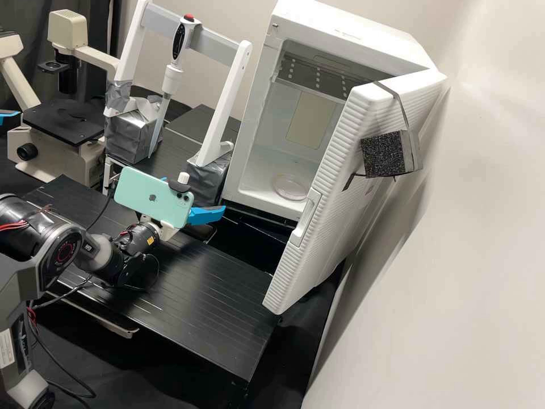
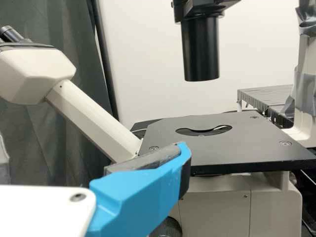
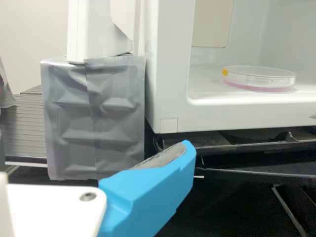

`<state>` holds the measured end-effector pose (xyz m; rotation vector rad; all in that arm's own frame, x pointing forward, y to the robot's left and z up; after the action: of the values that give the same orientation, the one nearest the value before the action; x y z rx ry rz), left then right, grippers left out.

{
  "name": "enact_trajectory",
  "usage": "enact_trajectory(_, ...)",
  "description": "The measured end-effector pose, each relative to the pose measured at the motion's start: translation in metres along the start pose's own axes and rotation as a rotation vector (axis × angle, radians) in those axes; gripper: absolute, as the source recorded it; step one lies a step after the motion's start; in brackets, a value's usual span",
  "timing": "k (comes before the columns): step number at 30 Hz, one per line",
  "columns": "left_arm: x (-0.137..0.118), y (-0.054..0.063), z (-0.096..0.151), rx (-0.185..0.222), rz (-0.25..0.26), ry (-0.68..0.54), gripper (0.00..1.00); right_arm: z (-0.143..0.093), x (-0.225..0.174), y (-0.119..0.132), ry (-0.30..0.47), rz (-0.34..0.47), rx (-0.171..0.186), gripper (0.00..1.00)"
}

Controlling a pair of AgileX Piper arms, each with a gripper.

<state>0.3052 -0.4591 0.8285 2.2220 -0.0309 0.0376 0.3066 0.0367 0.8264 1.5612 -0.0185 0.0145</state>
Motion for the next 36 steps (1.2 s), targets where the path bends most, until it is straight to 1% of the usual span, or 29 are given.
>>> enact_trajectory(9,0.000,0.000,0.000,0.000,0.000,0.000,1.00,0.001,-0.001,0.000,0.000,0.004,0.000,1.00)
enact_trajectory(12,0.000,0.000,0.000,0.000,0.000,0.000,1.00,0.005,-0.013,0.003,-0.006,-0.004,-0.015,1.00)
enact_trajectory(15,0.000,0.000,0.000,0.000,0.000,0.000,1.00,0.010,-0.031,0.013,0.011,0.008,-0.011,1.00)
enact_trajectory(19,0.000,0.000,0.000,0.000,0.000,0.000,1.00,0.019,-0.052,0.031,0.051,0.058,0.005,1.00)
enact_trajectory(21,0.000,0.000,0.000,0.000,0.000,0.000,1.00,0.028,-0.058,0.044,0.057,0.097,0.017,1.00)
enact_trajectory(22,0.000,0.000,0.000,0.000,0.000,0.000,1.00,0.031,-0.059,0.047,0.060,0.101,0.022,1.00)
enact_trajectory(23,0.000,0.000,0.000,0.000,0.000,0.000,1.00,0.037,-0.062,0.053,0.048,0.119,0.026,1.00)
enact_trajectory(26,0.000,0.000,0.000,0.000,0.000,0.000,1.00,0.053,-0.064,0.071,0.014,0.171,0.061,1.00)
enact_trajectory(29,0.000,0.000,0.000,0.000,0.000,0.000,1.00,0.068,-0.059,0.085,-0.023,0.214,0.080,1.00)
enact_trajectory(32,0.000,0.000,0.000,0.000,0.000,0.000,1.00,0.074,-0.047,0.097,-0.029,0.238,0.080,1.00)
enact_trajectory(36,0.000,0.000,0.000,0.000,0.000,0.000,1.00,0.078,-0.021,0.112,-0.038,0.241,0.067,1.00)
